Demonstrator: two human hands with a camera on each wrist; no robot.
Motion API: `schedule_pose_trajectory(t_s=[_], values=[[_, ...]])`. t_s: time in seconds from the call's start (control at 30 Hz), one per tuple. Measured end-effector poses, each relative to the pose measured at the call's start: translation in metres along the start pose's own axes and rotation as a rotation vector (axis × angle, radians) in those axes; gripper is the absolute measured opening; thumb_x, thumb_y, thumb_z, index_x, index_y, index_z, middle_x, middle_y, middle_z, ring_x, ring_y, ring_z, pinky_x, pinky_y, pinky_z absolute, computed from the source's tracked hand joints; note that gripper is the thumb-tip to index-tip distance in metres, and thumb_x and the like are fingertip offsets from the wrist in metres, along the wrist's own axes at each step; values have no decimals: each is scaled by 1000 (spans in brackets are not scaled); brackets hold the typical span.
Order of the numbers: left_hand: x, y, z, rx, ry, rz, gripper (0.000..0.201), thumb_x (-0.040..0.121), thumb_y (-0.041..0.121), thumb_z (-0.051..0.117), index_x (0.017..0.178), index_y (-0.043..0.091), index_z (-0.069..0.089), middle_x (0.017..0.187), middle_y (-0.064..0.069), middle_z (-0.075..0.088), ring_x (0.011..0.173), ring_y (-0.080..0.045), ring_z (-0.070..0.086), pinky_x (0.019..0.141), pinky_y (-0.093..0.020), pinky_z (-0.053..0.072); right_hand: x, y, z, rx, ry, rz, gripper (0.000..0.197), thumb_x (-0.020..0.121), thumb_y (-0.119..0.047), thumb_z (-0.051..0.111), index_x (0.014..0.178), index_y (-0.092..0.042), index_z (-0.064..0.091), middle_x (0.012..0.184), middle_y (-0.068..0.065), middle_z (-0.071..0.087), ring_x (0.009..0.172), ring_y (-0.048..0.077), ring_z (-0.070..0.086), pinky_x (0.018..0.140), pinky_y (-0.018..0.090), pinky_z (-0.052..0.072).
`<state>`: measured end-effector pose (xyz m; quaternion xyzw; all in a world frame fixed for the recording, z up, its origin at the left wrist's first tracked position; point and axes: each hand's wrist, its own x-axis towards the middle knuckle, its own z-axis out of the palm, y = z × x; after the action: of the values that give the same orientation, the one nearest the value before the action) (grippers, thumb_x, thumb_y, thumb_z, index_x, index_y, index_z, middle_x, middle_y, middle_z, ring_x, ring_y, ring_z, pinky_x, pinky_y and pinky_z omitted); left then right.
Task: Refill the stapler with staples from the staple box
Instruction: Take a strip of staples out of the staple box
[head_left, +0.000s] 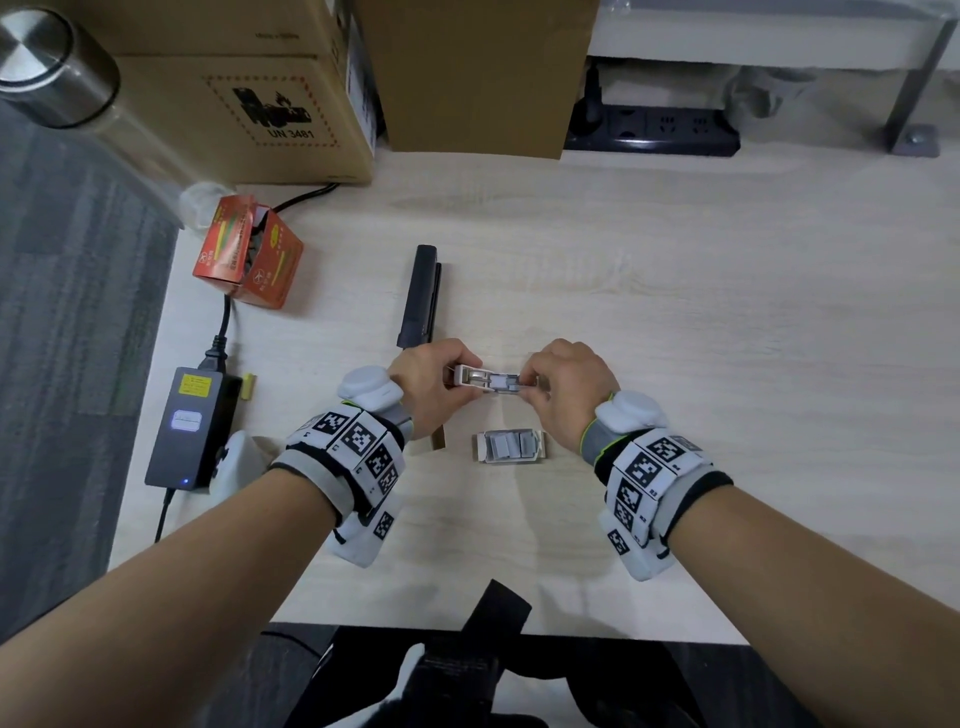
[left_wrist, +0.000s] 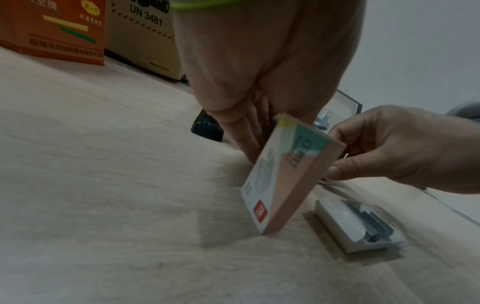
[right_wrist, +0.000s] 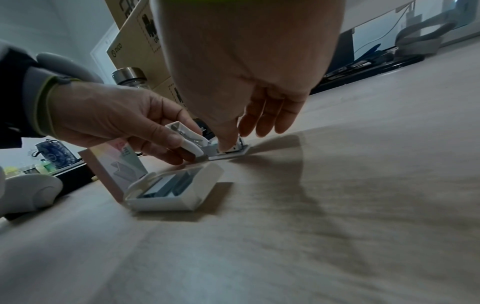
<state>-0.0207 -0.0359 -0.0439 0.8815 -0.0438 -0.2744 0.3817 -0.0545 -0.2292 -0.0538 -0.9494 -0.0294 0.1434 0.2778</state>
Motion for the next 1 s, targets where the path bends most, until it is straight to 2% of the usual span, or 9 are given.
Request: schedule_pose_trajectory(t_s=[0.1, 0.3, 0.53, 0.67, 0.77, 0.9, 1.0], values=[[-1, 0, 0, 1, -2, 3, 18, 79, 24, 73, 94, 25, 66, 88, 4, 69, 82, -14, 66, 77, -40, 57, 2, -1, -1, -13, -16, 22, 11, 84, -21, 64, 93, -18, 67, 97, 6, 60, 94, 26, 49, 80, 34, 40], [-2, 3, -2, 0, -2, 8, 17, 79, 23, 73, 94, 25, 66, 87, 2, 70, 81, -16, 66, 76, -41, 57, 3, -4, -2, -14, -29, 8, 6, 83, -18, 65, 87, -14, 67, 95, 7, 61, 93, 28, 50, 77, 31, 37], [-2, 3, -2, -6, 3, 9, 18, 78, 25, 73, 94, 23, 66, 86, 2, 70, 79, -16, 66, 75, -42, 57, 4, -6, 2, -51, -36, -19, 16, 85, -24, 62, 98, -19, 68, 96, 7, 62, 92, 29, 50, 79, 36, 40], [-2, 3, -2, -3, 3, 4, 17, 78, 26, 73, 94, 24, 66, 86, 3, 69, 79, -15, 66, 75, -40, 57, 3, -6, 5, -68, 13, -86, 9, 82, -15, 66, 88, -13, 72, 90, 9, 64, 83, 33, 55, 72, 38, 43], [-1, 2, -2, -8, -1, -7, 17, 78, 27, 73, 93, 24, 66, 86, 3, 69, 80, -16, 66, 76, -41, 57, 2, -8, 5, -15, 44, -83, 5, 80, -12, 67, 82, -12, 71, 88, 9, 64, 82, 31, 55, 72, 39, 46], [0, 1, -2, 5, -9, -7, 17, 78, 25, 73, 92, 25, 65, 86, 3, 69, 80, -16, 66, 76, -43, 57, 3, -13, -4, 120, 94, 8, 5, 84, -19, 63, 87, -16, 66, 86, 4, 68, 81, 24, 59, 69, 30, 44], [1, 2, -3, 15, -9, -15, 16, 78, 25, 73, 92, 26, 65, 87, 4, 69, 81, -15, 66, 76, -41, 57, 2, -13, -12, 150, 88, 18, 7, 88, -20, 58, 93, -17, 60, 84, 2, 71, 78, 24, 63, 69, 36, 51]])
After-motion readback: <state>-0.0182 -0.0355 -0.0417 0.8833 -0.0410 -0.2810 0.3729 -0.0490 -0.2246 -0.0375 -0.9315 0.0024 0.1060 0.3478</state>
